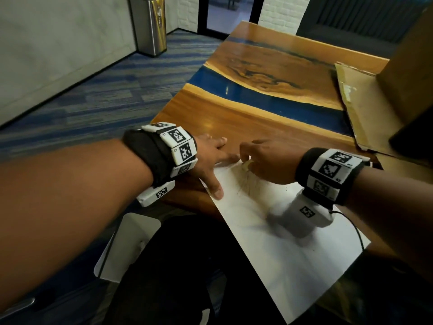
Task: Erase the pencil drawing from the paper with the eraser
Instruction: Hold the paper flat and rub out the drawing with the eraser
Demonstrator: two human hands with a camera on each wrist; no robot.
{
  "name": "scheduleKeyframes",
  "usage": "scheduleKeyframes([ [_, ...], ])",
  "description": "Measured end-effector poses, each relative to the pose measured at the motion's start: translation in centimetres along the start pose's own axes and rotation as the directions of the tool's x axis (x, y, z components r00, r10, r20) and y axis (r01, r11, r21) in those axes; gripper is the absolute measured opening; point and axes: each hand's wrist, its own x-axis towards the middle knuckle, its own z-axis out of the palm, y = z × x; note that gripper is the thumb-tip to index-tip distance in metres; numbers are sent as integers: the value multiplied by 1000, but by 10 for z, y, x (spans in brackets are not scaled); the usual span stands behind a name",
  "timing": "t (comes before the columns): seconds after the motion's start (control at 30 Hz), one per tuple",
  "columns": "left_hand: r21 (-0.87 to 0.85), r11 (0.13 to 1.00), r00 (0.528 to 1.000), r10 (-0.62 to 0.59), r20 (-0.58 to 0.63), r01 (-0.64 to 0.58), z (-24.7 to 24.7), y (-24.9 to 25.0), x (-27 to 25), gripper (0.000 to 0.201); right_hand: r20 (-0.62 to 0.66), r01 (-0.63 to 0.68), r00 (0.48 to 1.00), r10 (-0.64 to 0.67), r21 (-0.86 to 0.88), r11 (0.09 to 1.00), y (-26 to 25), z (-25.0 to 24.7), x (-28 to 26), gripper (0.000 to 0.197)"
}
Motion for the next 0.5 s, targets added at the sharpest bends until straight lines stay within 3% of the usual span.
scheduleKeyframes([
  [0.13,-31,1000,1000,1,4,-1,0,-1,1,118,106,213,970,-220,68,975,-22,11,-10,17],
  [0.17,-27,1000,1000,-2,6,2,0,-1,1,118,114,220,967,-227,77,973,-22,11,-11,17],
  [0.3,-18,1000,1000,-16,21,17,0,-1,2,120,33,33,999,-32,-16,999,-3,-3,-5,17],
  [0.43,-13,1000,1000,-6,6,6,-2,2,0,117,138,202,967,-212,84,976,-27,9,-12,18],
  [0.5,2,1000,1000,-7,13,7,-1,3,0,117,129,149,979,-159,84,985,-23,6,-8,15],
])
